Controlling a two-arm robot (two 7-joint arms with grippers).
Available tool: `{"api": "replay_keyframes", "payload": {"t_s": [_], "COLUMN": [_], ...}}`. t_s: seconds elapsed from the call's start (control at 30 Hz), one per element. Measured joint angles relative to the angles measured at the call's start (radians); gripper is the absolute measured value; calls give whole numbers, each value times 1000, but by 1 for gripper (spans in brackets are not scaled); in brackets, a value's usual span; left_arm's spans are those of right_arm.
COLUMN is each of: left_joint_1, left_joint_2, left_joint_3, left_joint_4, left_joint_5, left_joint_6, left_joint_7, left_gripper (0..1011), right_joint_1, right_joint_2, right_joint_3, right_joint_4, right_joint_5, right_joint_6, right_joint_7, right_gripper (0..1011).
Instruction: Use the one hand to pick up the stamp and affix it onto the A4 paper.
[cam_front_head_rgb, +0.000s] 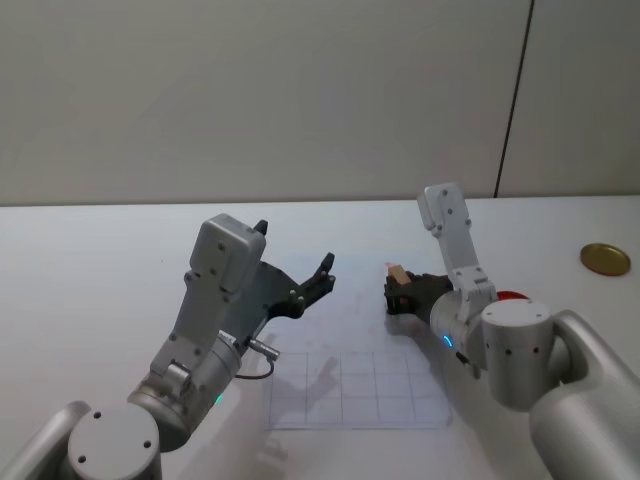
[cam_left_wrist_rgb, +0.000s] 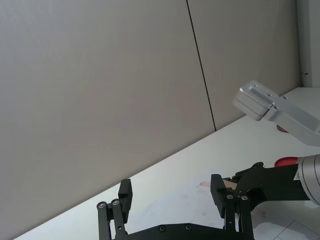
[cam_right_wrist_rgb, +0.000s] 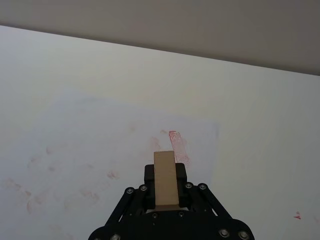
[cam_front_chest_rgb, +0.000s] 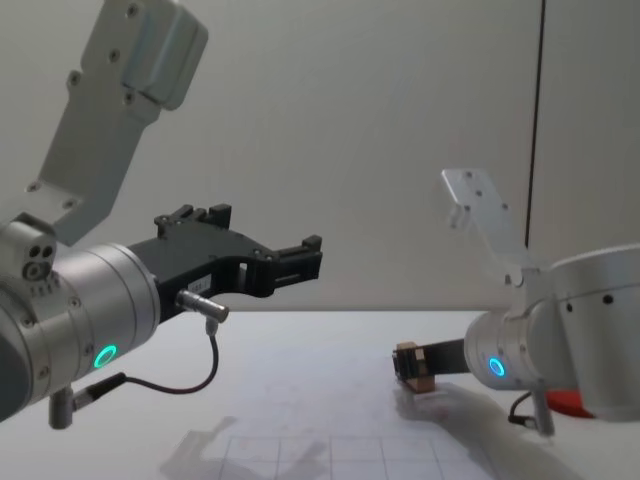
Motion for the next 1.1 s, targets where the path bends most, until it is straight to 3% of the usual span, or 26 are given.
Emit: {"api": "replay_keyframes", "payload": {"t_s": [0.27,0.43,0.7,1.1], "left_joint_1": [0,0,0,0], "left_joint_2": [0,0,0,0], "left_joint_3": [0,0,0,0], "left_joint_4": [0,0,0,0], "left_joint_5": [0,0,0,0], "left_joint_6": [0,0,0,0], "left_joint_7": [0,0,0,0], "left_gripper": [993,993,993,993], "right_joint_1": [-20,-41,-82,-157], "right_joint_2": [10,25,54,101], "right_joint_3": [1,10,33,68], "right_joint_4": [-107,-213,-318,-408], "right_joint_5": [-12,-26,-36,-22], "right_joint_6": [-6,-4,26,84], "right_joint_7": [-2,-26,-69,-106], "right_gripper": [220,220,219,219]}}
